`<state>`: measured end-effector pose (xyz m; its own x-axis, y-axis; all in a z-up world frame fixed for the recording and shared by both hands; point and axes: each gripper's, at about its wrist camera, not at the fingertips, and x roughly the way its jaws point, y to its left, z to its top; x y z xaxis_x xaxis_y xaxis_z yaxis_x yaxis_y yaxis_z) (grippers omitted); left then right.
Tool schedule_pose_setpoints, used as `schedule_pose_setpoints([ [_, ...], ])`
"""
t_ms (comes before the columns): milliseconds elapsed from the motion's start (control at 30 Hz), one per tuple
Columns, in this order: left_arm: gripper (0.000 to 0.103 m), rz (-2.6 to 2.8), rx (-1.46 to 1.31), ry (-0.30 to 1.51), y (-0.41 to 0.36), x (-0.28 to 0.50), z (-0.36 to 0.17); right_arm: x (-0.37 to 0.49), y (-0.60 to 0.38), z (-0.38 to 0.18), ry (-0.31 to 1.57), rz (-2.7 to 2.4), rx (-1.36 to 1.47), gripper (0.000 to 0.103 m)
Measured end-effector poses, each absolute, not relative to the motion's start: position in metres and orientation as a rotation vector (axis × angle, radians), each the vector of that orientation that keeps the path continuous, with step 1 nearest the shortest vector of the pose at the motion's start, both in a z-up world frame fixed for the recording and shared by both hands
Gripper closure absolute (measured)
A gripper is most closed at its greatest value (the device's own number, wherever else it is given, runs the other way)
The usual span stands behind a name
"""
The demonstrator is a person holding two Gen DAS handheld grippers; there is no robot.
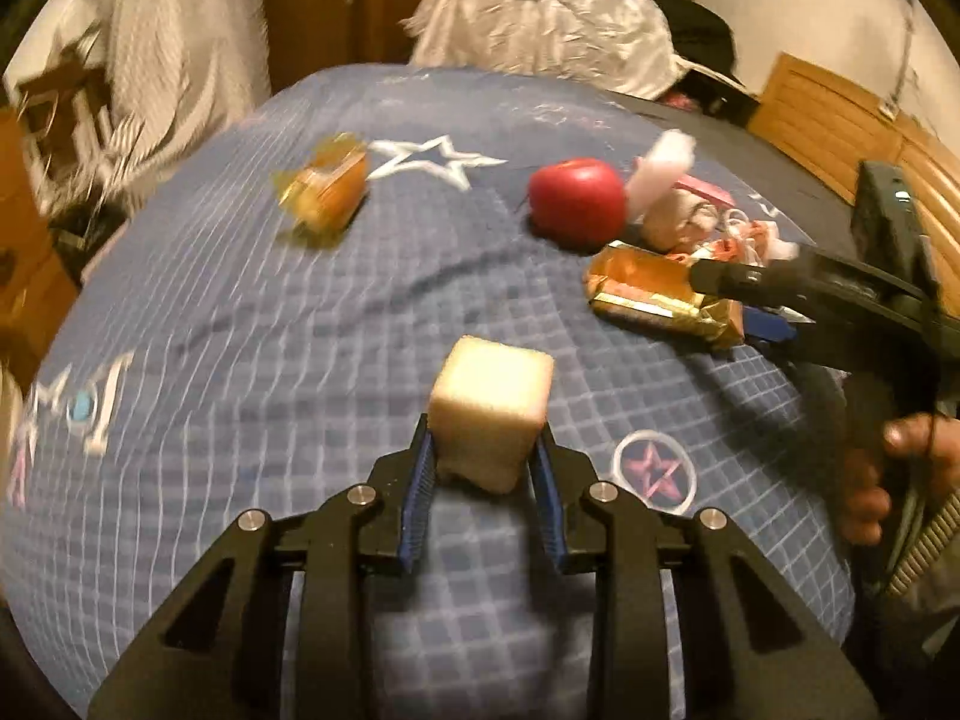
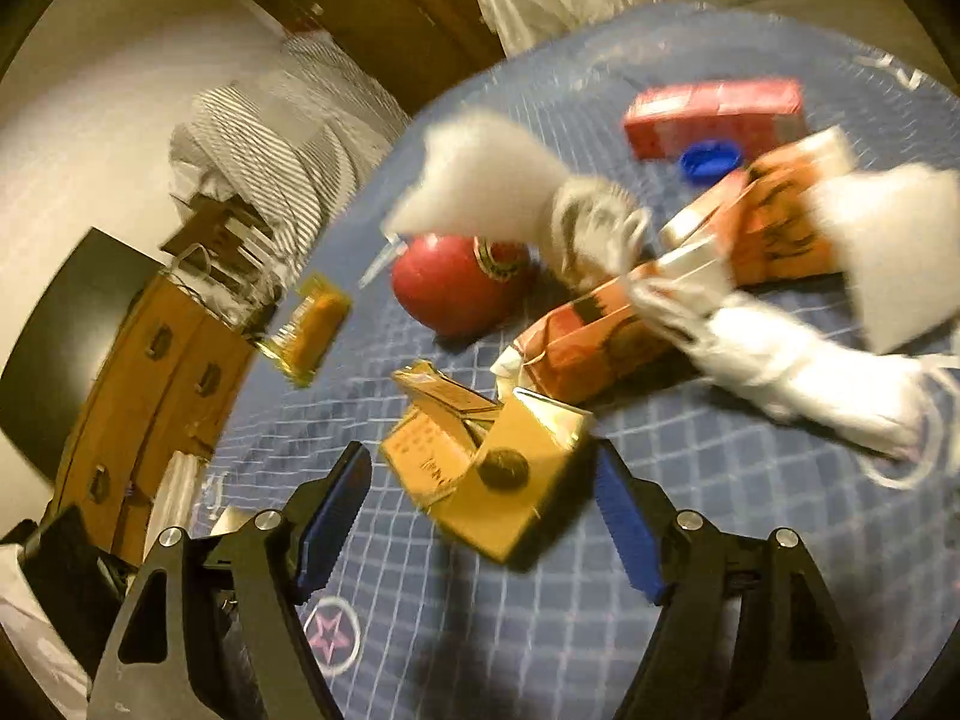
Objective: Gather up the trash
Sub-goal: 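Grasp the beige sponge cube with the left gripper while the right grasps the yellow box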
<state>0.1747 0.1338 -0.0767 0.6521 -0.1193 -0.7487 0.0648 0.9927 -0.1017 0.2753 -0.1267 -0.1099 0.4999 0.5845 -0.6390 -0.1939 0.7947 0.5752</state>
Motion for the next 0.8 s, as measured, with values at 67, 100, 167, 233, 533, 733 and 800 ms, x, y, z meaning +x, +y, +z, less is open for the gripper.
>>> schedule_pose_setpoints([
  [67,0.074,-0.091,-0.073,0.846,0.138,0.169,-0.075,0.276,-0.114,-0.111,0.943,0.483,0.426,0.063],
  [100,0.074,-0.085,-0.067,0.84,0.138,0.165,-0.073,0.276,-0.112,-0.113,0.957,0.505,0.439,0.069],
  [167,0.074,-0.083,-0.063,0.825,0.139,0.159,-0.07,0.269,-0.111,-0.114,0.953,0.513,0.456,0.076],
  [233,0.074,-0.08,-0.075,0.808,0.142,0.153,-0.065,0.255,-0.111,-0.112,0.943,0.522,0.476,0.077],
  [533,0.074,-0.004,-0.129,0.768,0.168,0.129,-0.053,0.191,-0.111,-0.115,0.938,0.564,0.569,0.077],
  [733,0.074,0.079,-0.126,0.76,0.185,0.114,-0.046,0.183,-0.097,-0.101,0.921,0.604,0.647,0.077],
  [800,0.074,0.106,-0.13,0.75,0.194,0.109,-0.041,0.186,-0.09,-0.094,0.916,0.626,0.659,0.077],
])
